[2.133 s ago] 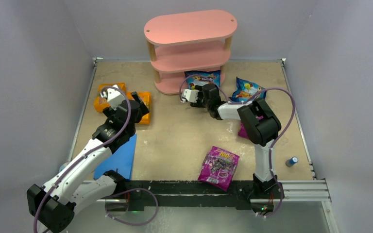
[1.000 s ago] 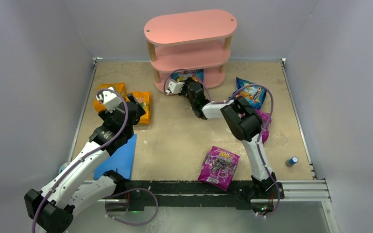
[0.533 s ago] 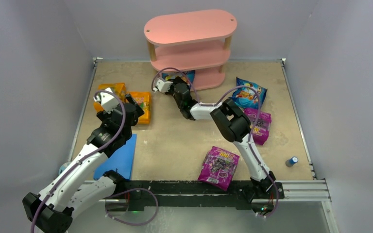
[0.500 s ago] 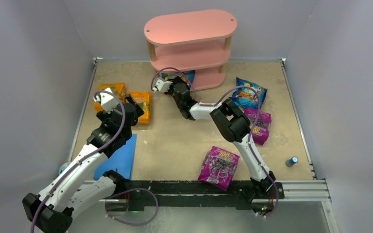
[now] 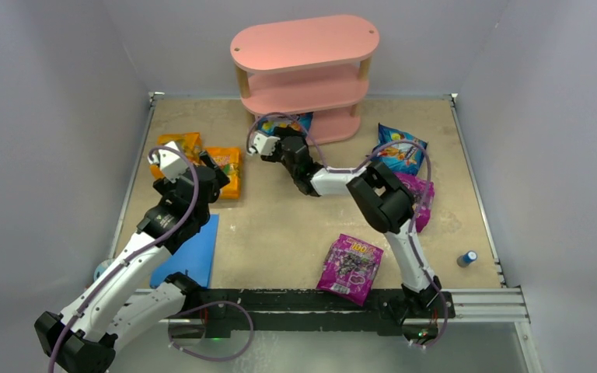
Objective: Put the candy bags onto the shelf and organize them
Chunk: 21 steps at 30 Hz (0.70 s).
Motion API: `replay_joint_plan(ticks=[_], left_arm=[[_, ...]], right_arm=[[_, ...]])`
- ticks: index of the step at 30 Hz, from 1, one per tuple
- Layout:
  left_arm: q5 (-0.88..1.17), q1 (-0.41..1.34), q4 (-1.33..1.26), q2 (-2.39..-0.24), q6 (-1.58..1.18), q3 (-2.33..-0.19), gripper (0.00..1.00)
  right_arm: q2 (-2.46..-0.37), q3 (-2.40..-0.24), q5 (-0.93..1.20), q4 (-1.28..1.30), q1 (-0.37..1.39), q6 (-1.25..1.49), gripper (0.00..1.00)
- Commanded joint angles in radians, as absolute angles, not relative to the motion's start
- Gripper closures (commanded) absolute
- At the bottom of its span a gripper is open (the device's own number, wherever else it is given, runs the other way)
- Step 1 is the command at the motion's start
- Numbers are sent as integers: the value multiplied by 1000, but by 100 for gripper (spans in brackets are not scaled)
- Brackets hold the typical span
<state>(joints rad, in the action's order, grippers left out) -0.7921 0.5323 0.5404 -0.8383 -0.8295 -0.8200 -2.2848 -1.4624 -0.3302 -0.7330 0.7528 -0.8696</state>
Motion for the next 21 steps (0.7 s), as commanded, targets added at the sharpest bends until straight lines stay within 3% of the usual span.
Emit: replay_joint_plan(ticks=[1,6,15,21], left_arm=[[-798,529,532,-833,-845,-815,1],[-796,529,537,-826,-852,-814,1],[-772,529,517,-808,-849,-806,1],[-747,528,499,-799,-848,-793,1]], right_arm=[[-2104,-1408,-172,-699,759,-754,31],[-2036,-1379,-169,-679,753,-596,28],[-2054,-1443,-352,-603,741,212,34],[-2103,-1524,-418,-596,739,452,34]])
